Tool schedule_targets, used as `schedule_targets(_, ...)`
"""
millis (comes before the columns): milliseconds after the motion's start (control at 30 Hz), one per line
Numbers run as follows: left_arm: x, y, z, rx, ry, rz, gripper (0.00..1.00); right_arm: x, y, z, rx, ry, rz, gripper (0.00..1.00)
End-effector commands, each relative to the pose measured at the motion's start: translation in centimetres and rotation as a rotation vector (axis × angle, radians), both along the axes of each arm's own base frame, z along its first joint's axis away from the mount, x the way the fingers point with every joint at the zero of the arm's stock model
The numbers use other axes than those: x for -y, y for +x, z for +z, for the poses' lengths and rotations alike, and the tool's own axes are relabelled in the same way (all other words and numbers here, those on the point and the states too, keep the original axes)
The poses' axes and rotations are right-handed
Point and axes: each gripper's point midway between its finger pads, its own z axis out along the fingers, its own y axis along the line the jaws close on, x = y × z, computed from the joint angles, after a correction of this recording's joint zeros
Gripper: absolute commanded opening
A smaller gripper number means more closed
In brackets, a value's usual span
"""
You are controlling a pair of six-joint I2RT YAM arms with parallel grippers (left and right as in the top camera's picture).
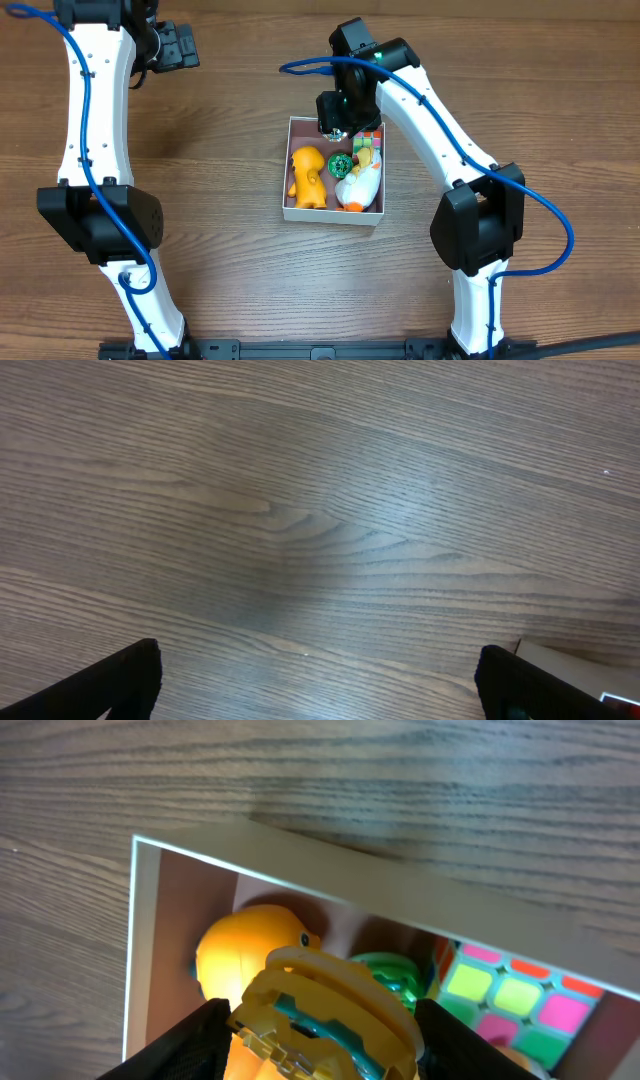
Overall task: Pack container
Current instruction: 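Lower the held gold toy into the box beside the cube, then open the right gripper to release the gold toy in the box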
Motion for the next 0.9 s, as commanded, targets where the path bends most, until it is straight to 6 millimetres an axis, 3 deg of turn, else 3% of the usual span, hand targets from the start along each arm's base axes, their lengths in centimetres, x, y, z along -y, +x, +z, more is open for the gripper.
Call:
schedule_targets(0, 0.1, 0.2, 1.1, 0.032, -0.01, 0.012, 1.0, -0.1, -0.5, -0.2, 0.003, 0.001, 0.013, 0.6)
schedule_targets(300, 0.1, 0.2, 1.1, 0.032, -0.01, 0.012, 1.0, 0.4, -1.4, -3.1, -0.039, -0.02, 0.013, 0.6)
schedule_targets(867, 0.1, 0.2, 1.1, 0.032, -0.01, 0.012, 1.0, 0.3, -0.2, -3.0, 0.017, -0.021, 0.007, 0.65)
